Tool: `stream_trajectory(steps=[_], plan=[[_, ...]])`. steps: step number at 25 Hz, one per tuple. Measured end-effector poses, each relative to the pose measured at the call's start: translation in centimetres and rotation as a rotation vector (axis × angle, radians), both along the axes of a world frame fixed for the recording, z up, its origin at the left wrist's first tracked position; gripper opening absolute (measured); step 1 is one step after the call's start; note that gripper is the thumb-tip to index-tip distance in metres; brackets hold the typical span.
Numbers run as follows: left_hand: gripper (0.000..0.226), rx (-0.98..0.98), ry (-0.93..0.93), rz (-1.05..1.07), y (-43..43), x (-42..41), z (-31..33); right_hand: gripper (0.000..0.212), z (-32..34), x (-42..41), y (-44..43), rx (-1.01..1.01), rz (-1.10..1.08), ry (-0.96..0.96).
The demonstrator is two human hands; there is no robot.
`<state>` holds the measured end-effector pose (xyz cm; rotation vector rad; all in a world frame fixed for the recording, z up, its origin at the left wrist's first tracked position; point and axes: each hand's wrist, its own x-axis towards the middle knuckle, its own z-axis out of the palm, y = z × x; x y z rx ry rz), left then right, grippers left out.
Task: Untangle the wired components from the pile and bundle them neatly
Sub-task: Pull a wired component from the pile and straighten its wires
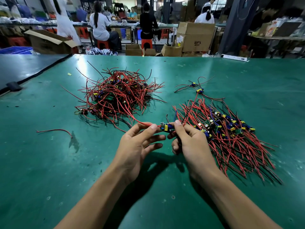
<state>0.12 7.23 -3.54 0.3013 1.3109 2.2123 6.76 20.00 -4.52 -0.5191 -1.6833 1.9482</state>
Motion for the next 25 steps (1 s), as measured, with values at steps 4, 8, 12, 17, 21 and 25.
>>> stream_trajectory(steps=[4,8,12,17,21,25], plan=[[0.019,0.058,-0.118,-0.255,-0.2,-0.3,0.1,0.03,0.9,0.5,1.3,-0.128,0.27,0.05],[0.033,-0.123,-0.06,-0.319,-0.1,-0.3,0.2,0.033,0.9,1.0,1.6,0.128,0.448,-0.028],[0.035,-0.121,-0.01,-0.352,-0.3,0.0,0.0,0.03,0.9,1.2,1.7,0.213,0.384,-0.012],[0.022,-0.26,0.046,-0.333,0.0,0.2,0.0,0.028,1.1,1.2,1.3,0.353,0.328,-0.051],[0.022,-0.184,0.101,-0.29,0.1,0.7,-0.2,0.031,1.1,1.0,1.2,0.242,0.318,-0.025],[0.016,-0.213,0.141,-0.308,0.0,0.7,-0.2,0.022,1.3,1.2,1.4,0.081,0.367,-0.025]])
